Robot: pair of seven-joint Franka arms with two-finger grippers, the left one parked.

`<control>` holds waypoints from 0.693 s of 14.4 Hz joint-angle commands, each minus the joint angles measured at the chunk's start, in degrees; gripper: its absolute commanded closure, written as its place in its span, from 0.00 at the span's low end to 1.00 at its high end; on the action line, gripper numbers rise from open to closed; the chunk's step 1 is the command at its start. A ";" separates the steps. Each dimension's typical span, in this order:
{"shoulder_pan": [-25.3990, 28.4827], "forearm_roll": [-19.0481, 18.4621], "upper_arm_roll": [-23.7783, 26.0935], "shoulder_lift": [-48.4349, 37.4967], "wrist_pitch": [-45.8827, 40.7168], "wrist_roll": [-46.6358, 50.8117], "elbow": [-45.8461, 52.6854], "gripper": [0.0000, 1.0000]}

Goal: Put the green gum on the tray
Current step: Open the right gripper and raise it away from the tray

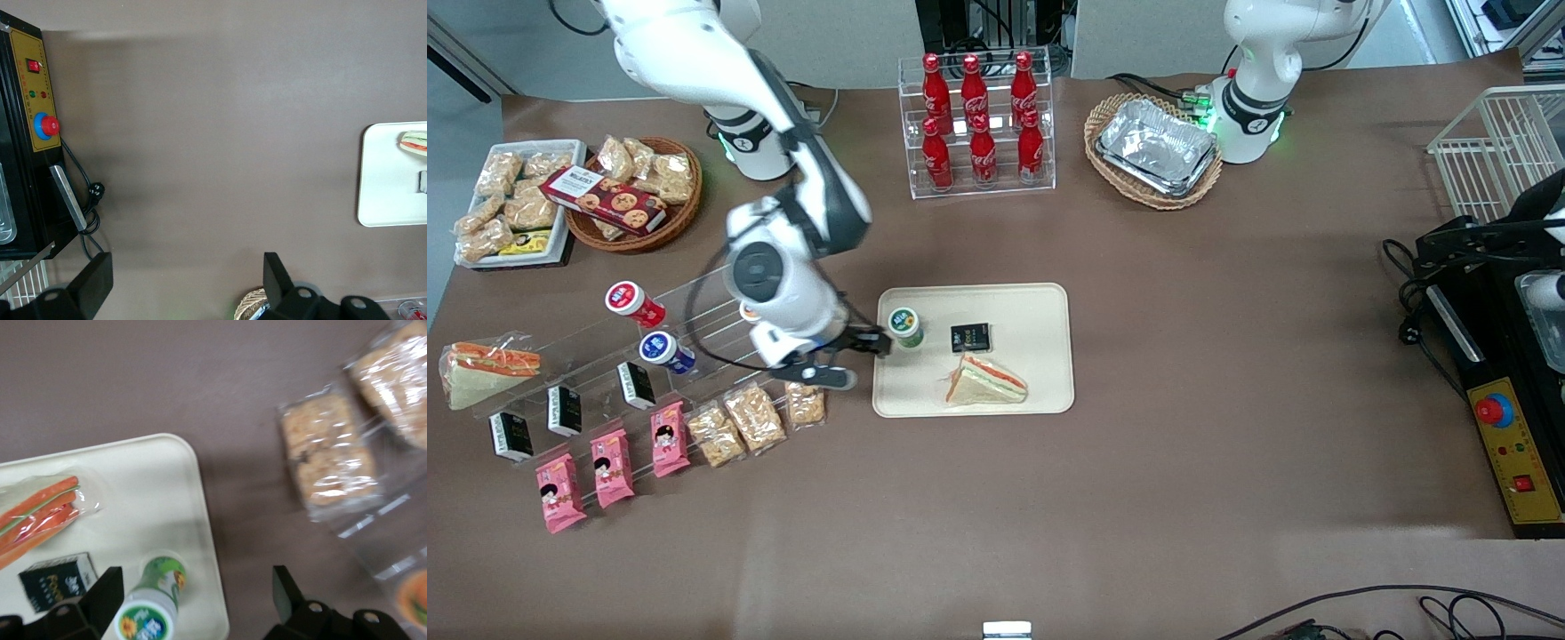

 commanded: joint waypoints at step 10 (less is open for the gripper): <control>-3.42 -5.31 -21.85 -13.62 -36.84 -30.95 15.68 0.01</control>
